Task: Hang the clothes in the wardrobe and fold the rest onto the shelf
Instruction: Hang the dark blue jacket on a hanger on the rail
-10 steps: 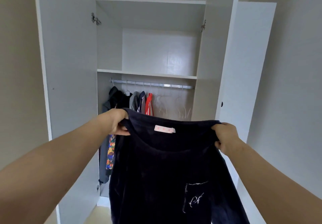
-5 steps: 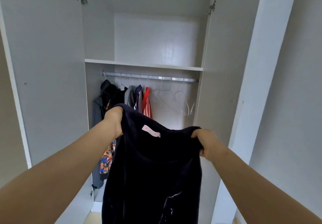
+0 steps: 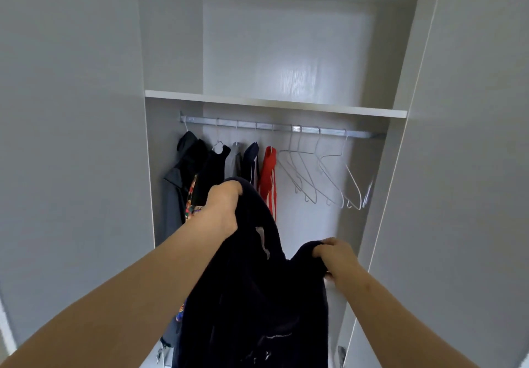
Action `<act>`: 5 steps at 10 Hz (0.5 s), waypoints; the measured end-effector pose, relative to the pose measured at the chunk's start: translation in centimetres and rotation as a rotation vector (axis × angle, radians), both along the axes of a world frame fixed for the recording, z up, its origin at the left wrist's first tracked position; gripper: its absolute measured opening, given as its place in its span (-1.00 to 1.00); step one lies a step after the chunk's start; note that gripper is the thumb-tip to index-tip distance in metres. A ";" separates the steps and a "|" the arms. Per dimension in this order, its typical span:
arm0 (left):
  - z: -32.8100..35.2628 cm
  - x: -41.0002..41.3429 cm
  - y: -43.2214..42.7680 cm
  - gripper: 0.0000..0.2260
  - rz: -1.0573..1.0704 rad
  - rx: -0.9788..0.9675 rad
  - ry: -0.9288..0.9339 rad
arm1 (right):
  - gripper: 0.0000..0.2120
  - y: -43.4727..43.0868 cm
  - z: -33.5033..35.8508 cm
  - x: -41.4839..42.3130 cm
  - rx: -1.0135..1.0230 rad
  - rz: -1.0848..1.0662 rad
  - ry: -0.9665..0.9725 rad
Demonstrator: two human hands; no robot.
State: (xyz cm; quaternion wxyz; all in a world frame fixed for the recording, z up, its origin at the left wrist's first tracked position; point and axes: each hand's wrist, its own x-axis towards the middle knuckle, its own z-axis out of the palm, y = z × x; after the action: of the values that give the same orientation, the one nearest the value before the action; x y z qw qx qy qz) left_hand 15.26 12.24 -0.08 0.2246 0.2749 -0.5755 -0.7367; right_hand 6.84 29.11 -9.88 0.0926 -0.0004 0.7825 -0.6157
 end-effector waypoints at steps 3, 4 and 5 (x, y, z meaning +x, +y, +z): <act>-2.9 -11.3 -5.7 -0.74 -0.136 0.084 -0.083 | -0.84 -6.6 0.4 -11.9 0.031 0.072 0.181; -3.4 -15.4 -7.0 -0.84 -0.144 0.045 -0.120 | -0.85 -8.5 0.7 -16.9 0.027 0.074 0.256; -3.6 -19.3 -8.5 -0.90 -0.117 0.035 -0.122 | -0.84 -10.1 1.0 -21.5 0.045 0.056 0.315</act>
State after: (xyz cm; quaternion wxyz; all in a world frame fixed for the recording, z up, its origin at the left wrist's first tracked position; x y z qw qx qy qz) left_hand -4.02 3.72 -3.68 0.1409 0.2892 -0.5900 -0.7406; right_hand -14.64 19.06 -8.87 -0.0140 -0.1168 0.8006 -0.5875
